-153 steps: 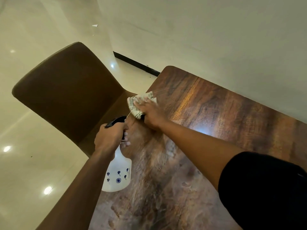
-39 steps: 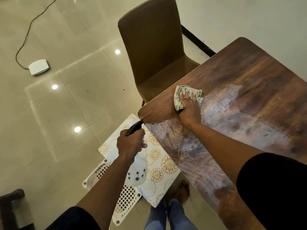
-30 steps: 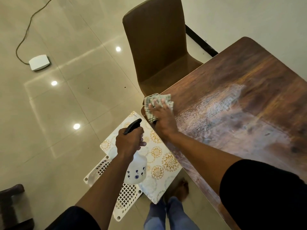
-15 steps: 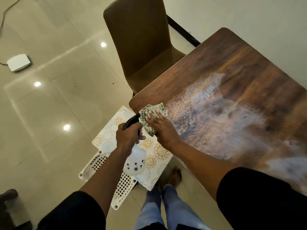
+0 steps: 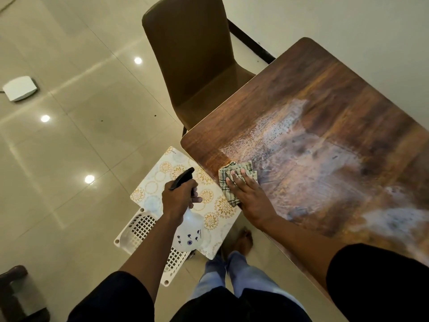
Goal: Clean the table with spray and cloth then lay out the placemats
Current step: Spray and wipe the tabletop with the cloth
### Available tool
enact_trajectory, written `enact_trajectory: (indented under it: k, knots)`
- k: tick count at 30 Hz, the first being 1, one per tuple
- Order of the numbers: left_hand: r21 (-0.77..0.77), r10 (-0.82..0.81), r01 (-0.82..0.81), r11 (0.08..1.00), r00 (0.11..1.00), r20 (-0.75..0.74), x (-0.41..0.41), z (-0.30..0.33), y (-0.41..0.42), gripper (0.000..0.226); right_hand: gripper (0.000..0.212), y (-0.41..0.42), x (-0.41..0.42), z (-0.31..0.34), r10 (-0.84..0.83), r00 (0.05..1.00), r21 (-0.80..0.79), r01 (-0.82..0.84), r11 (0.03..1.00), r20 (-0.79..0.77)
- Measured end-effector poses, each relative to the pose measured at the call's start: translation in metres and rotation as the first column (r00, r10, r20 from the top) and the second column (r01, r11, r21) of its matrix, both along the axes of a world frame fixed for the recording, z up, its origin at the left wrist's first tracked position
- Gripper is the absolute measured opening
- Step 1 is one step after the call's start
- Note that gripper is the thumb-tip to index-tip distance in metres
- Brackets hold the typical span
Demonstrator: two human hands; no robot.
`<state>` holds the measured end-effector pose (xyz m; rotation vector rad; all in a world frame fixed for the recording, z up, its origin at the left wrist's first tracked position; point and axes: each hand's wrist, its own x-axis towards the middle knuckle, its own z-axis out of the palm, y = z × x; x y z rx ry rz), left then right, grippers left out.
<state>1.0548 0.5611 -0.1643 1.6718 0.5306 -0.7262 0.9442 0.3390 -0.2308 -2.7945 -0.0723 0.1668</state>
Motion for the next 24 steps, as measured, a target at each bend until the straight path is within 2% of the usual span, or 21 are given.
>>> enact_trajectory:
  k: [3,9,12,18,24]
  knots:
    - [-0.007,0.013,-0.013,1.000,1.000,0.006,0.002,0.000,0.005,0.016,0.090,0.016,0.045,0.003,0.075,0.997,0.011,-0.075,0.997,-0.031]
    - [-0.009,0.039,-0.039,0.999,0.999,0.026,0.008,0.001,0.012,0.014,0.090,0.055,0.155,0.021,0.154,0.979,-0.003,-0.155,0.988,-0.134]
    - [-0.014,0.056,-0.055,0.998,0.998,0.026,0.008,0.003,0.012,0.016,0.090,0.061,0.178,0.025,0.160,0.970,-0.022,-0.166,0.986,-0.182]
    - [-0.009,0.000,0.001,1.000,1.000,0.029,0.009,0.004,0.007,0.020,0.088,0.061,0.130,0.023,0.072,0.992,0.039,-0.068,0.997,-0.104]
    - [-0.019,-0.128,0.129,0.991,0.991,0.047,0.000,-0.001,-0.010,0.018,0.089,0.033,0.022,0.005,-0.028,0.999,0.067,0.031,0.997,-0.034]
